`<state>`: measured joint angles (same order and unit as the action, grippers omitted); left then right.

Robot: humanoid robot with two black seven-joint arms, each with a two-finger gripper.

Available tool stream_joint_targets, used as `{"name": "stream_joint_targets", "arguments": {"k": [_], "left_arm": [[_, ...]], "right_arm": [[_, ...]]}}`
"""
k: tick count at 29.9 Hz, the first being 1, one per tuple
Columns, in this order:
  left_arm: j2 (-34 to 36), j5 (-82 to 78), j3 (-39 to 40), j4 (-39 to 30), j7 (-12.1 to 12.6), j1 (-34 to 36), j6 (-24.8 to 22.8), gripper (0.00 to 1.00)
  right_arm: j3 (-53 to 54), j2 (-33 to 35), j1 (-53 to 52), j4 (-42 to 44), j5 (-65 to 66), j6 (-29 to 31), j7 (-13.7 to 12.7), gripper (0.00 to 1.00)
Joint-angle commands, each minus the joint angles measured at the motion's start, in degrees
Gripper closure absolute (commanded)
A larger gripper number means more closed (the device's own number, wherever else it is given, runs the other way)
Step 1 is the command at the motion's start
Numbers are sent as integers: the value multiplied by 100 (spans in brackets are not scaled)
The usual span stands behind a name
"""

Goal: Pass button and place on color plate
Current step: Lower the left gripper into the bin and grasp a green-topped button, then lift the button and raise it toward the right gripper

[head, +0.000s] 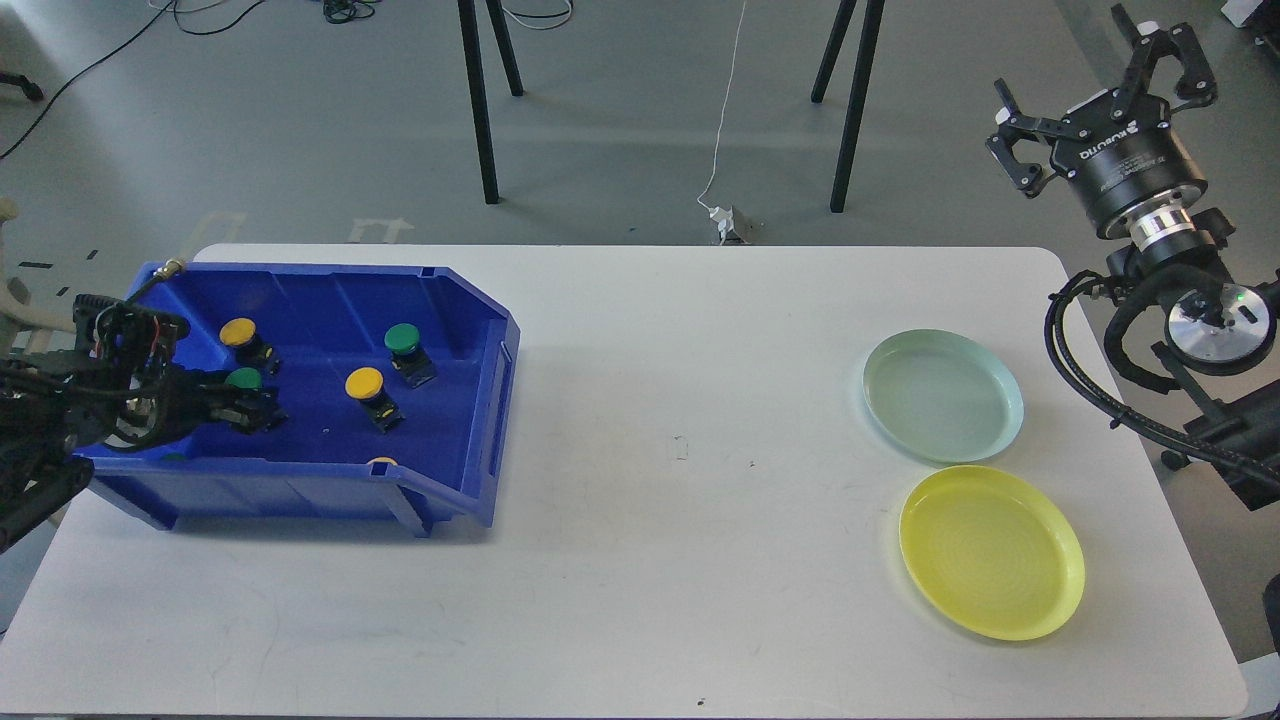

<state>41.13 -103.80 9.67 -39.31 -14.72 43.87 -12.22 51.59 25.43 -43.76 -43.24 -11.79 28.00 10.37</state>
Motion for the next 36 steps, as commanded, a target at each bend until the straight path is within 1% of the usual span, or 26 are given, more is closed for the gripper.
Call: {"name": "stream_joint_targets", "arguments": {"k": [1,4,9,16,18,20,27,32,34,36], "left_arm": [[-34,0,0,28,-13,7,0,46],[-43,0,0,28,-22,16,0,55],[-26,0,0,28,-22,25,0,66],[18,-9,9,-95,-31,60,-17,67],[105,35,53,-252,-31,77,-35,67],[351,166,62,-603,-31,86,-70,67],[1668,325,149,-2185,22,121,-70,67],[2662,649,685,-3292,-4,332,-140,67],[2909,878,939,-3714,-4,385,-158,67],[2980,1141,1229,-4127,30,429,-158,67]], "right_arm": [[0,6,-9,0,1,0,0,1],[8,6,-9,0,1,0,0,1],[9,6,-9,9,1,0,0,1],[9,6,-18,114,1,0,0,1],[9,6,-27,114,1,0,0,1],[9,6,-27,114,1,0,0,1],[9,24,-36,106,1,0,0,1],[0,76,-10,62,1,0,0,1],[0,103,-1,44,1,0,0,1],[0,208,17,9,1,0,-8,1]]}}
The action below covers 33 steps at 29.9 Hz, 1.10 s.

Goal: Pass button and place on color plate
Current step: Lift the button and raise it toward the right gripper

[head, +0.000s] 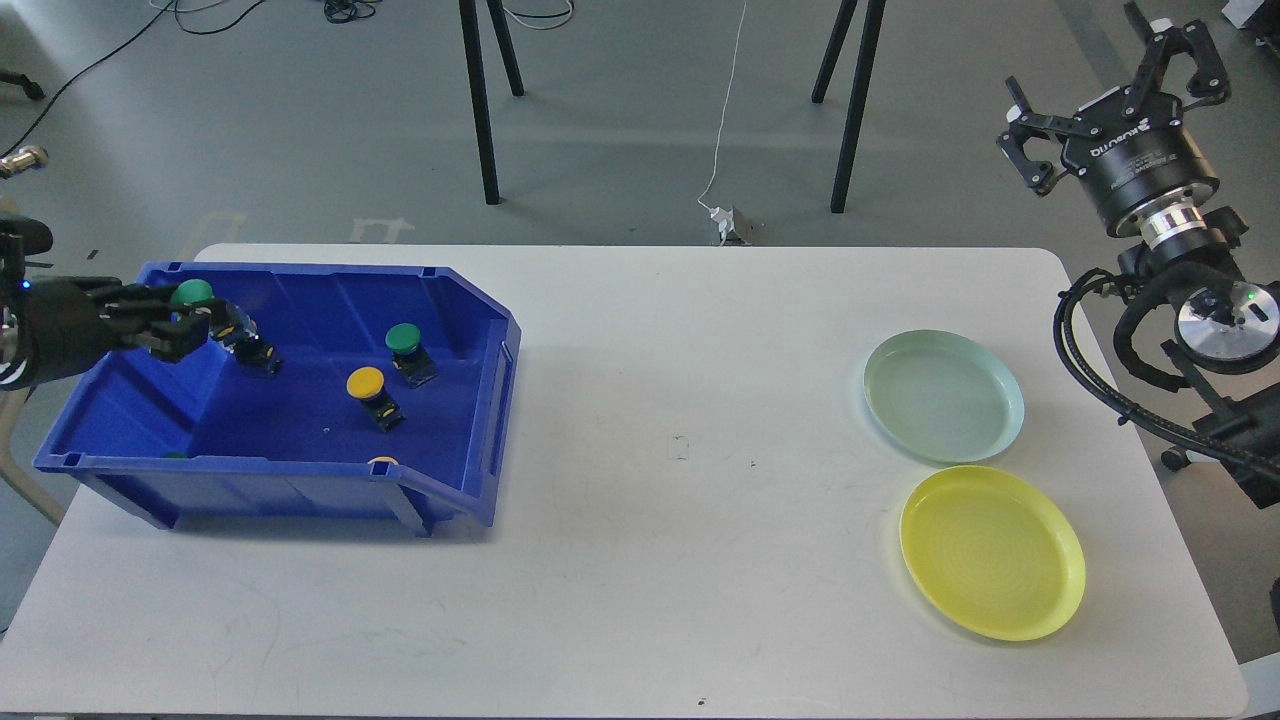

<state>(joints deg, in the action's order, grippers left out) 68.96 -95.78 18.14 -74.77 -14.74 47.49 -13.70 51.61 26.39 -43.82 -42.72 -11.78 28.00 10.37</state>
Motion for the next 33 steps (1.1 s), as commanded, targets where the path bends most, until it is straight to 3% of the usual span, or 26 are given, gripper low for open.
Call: {"name": "stream_joint_targets", "arguments": {"k": [1,3,6,12,17,24,33], "left_arm": [[171,472,540,-721,59,102,-10,67],[31,788,822,-863,94,224,-10,67],[-766,1446,1112,-828,120,479,-10,67],[-2673,2775,1499,-381,718,603,69,67],[-3862,2776,1614,260,710,577,192,67],[-4873,2767,1614,832,683,568,210,67],[-5129,2758,1588,1079,683,594,210,67]], "right_arm": [[-20,190,58,-87,0,0,-9,1],[-46,305,119,-306,9,0,-9,1],[-230,376,356,-841,79,0,-9,1],[-371,385,515,-1633,606,-532,-17,1],[-389,306,550,-2266,1027,-830,-44,2],[-731,-309,480,-2496,1591,-1016,-70,6],[-846,-441,410,-2434,1599,-1042,-79,10]]}}
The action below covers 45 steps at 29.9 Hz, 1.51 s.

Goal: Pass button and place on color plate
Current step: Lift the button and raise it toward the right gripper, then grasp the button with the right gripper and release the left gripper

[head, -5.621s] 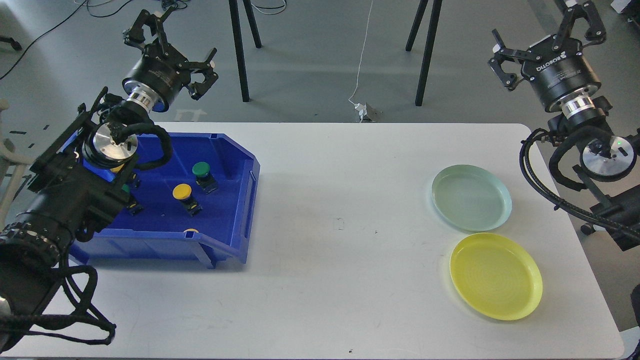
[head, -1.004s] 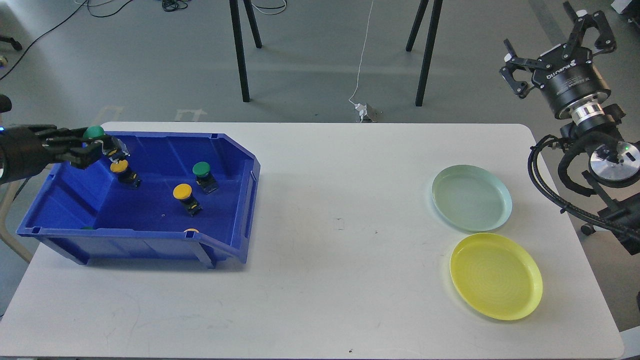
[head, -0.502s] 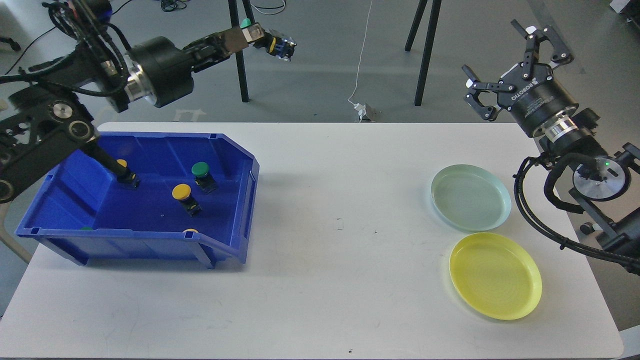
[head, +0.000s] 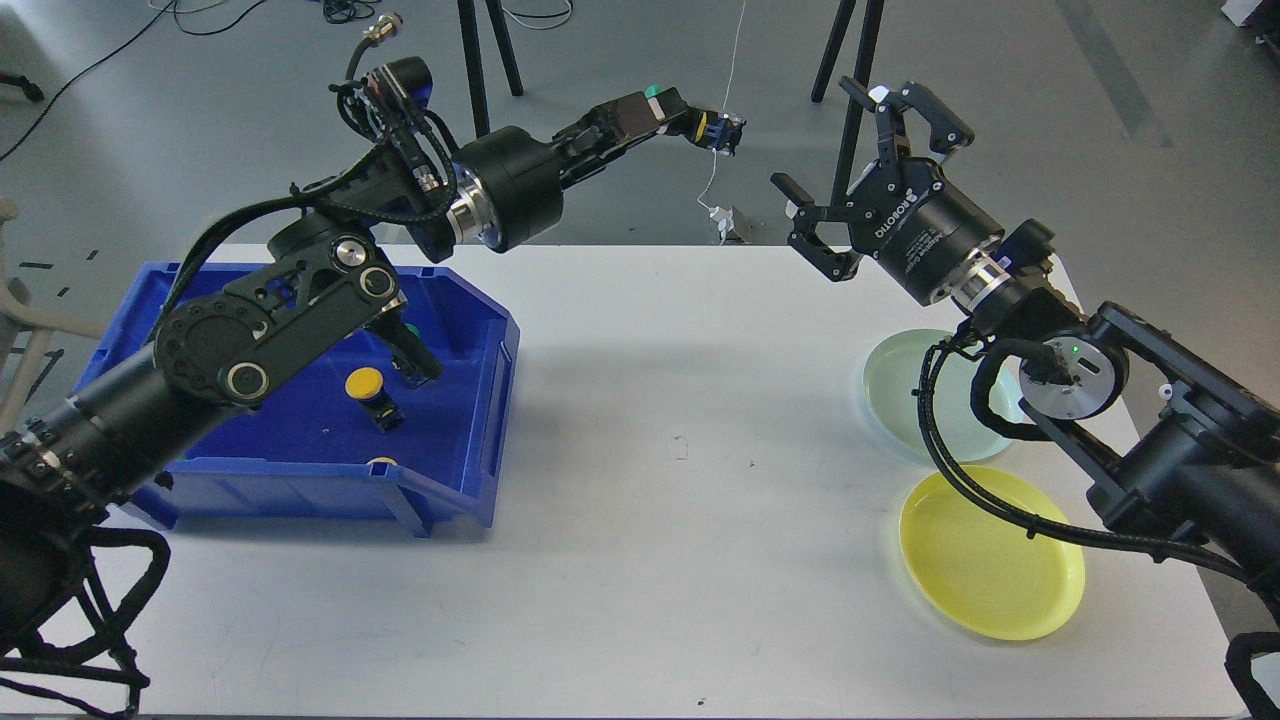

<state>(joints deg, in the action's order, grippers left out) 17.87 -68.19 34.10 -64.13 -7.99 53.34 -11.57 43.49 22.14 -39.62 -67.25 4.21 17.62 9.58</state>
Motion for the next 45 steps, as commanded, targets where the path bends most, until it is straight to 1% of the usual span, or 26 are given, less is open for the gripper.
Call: {"name": "stream_joint_targets", "arguments": {"k": [1,6,12,14,16,20,22,23,24,25,27,29,30,31,34,35,37,43,45], "left_arm": [[-29,-1,-18,15,8,10,-3,67],[-205,-10,-44,15,8,-8,-3,67],[-328,-45,-53,15,8,-25,-3,67],[-363,-185,-53,15,8,-25,-3,67],[-398,-300,-53,15,8,-25,-3,67],[-390,-309,-53,15,-1,-17,-3,67],[-390,-309,-53,15,8,1,-12,67],[-381,-309,-53,15,8,1,-12,67],[-381,-309,-53,15,8,10,-12,67],[-381,-309,-53,15,8,10,-12,67],[-372,-309,-53,15,8,10,-12,66],[-363,-309,-53,15,17,10,-12,64],[-355,-309,-53,15,17,10,-12,62],[-354,-309,-53,15,17,10,-12,58],[-354,-300,-44,15,17,10,-3,36],[-354,-300,-44,15,17,10,-3,32],[-354,-300,-44,6,8,10,-3,29],[-372,-300,-36,6,8,10,-3,26],[-372,-292,8,6,-1,1,6,20]], "right_arm": [[-33,-77,-10,28,0,-4,0,10],[-42,-262,-45,45,35,-4,0,17],[-51,-579,-133,291,150,-4,-17,18],[-51,-605,-133,309,150,-4,-52,21],[-51,-605,-133,300,150,13,-88,29],[-60,-597,-124,300,185,22,-132,47],[-68,-597,-116,300,272,31,-202,63],[-95,-605,-124,300,282,31,-228,69],[-121,-605,-124,291,282,22,-237,73],[-130,-605,-124,283,282,31,-237,75],[-148,-605,-133,265,282,40,-237,78],[-148,-614,-133,256,282,40,-237,78],[-148,-614,-133,256,282,40,-237,78],[-148,-614,-133,256,282,40,-237,78],[-139,-614,-133,265,282,40,-237,78],[-139,-614,-133,265,282,40,-237,78],[-139,-614,-133,265,282,40,-237,78],[-113,-605,-124,265,282,40,-237,78],[-95,-562,-116,265,282,40,-237,78]]}}
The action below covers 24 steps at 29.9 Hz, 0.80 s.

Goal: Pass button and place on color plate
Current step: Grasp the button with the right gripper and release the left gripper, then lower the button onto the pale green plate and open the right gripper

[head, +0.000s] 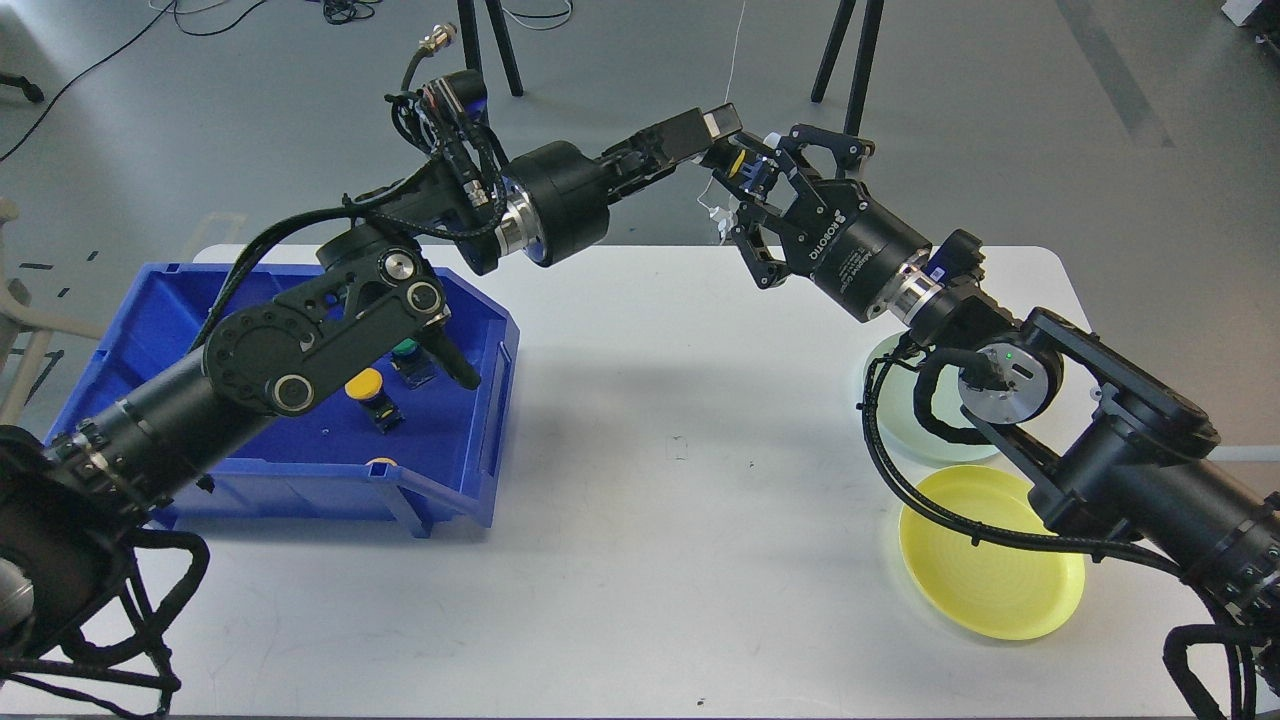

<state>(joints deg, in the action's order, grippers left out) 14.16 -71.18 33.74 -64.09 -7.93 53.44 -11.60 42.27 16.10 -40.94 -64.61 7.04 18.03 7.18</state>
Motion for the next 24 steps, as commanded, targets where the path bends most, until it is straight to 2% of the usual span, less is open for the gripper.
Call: {"name": "stream_joint_targets", "arguments": {"k": [1,5,10,13,18,24], "left_arm": [[-1,16,63,2,-16,-9,26,17],[34,69,115,2,-42,-9,263,9],[25,560,396,159,-192,-70,334,8],[16,1402,607,353,-201,-97,342,7],[86,2809,836,520,-192,-105,334,1],[95,3567,933,713,-192,-158,316,1]], "right_arm": [[27,68,16,1,-1,-2,2,78],[53,471,25,27,-1,16,20,77],[18,1289,43,71,43,34,37,76],[-44,1667,130,317,297,34,11,77],[-61,1931,815,572,386,25,-6,76],[-439,1826,1080,1529,720,-2,-15,77]]}}
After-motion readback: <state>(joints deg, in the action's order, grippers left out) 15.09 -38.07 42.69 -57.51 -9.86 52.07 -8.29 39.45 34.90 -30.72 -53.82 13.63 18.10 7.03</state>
